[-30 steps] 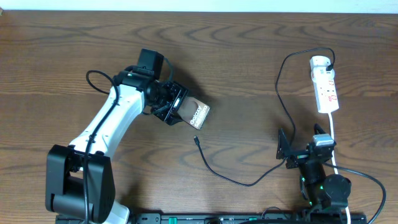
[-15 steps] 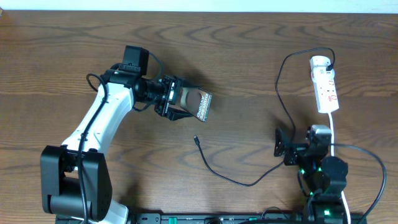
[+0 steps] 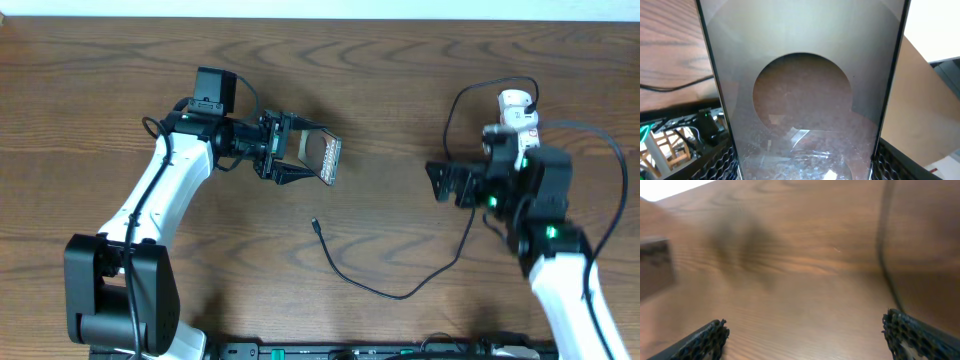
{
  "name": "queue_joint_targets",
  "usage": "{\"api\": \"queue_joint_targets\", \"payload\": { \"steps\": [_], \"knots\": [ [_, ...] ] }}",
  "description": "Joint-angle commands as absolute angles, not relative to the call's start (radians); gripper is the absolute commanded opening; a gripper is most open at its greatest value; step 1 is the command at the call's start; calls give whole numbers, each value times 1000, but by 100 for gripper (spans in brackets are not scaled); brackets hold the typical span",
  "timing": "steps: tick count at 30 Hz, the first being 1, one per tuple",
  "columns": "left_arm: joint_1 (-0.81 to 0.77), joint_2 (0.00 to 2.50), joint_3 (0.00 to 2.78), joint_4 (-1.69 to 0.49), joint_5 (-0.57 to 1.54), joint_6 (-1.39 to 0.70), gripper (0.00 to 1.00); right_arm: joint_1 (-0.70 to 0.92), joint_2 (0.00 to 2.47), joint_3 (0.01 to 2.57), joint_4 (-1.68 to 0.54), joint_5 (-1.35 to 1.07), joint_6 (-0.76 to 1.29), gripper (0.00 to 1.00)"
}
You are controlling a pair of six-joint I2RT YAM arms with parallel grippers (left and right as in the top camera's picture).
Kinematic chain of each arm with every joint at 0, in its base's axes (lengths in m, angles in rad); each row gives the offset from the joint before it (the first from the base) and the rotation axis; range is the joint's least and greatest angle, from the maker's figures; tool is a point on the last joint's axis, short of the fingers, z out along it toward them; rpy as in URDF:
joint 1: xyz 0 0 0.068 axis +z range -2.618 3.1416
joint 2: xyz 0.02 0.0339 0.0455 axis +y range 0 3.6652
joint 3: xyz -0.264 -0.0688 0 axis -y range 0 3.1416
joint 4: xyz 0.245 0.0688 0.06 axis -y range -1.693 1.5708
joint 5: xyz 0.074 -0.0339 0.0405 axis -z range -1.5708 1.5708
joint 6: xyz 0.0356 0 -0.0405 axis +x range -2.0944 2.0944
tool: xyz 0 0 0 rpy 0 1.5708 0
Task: Plug charger to phone and switch on socket
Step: 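Move the right gripper from rest toward the phone held by the left gripper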
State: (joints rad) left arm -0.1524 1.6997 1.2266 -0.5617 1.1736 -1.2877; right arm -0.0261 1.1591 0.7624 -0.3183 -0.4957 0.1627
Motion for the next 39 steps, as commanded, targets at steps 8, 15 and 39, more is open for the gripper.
{"api": "queue_joint_targets", "payload": {
  "steps": [8, 15, 39],
  "knots": [
    [-147, 1673, 1261, -559, 850, -1308, 7, 3, 1284, 888, -207, -749, 282, 92],
    [-155, 1673, 1261, -560, 624, -1324, 7, 128, 1418, 888, -97, -772, 472, 85],
    [-170, 1673, 1261, -643, 554, -1397, 7, 478, 1671, 888, 244, -601, 729, 64]
  ]
}}
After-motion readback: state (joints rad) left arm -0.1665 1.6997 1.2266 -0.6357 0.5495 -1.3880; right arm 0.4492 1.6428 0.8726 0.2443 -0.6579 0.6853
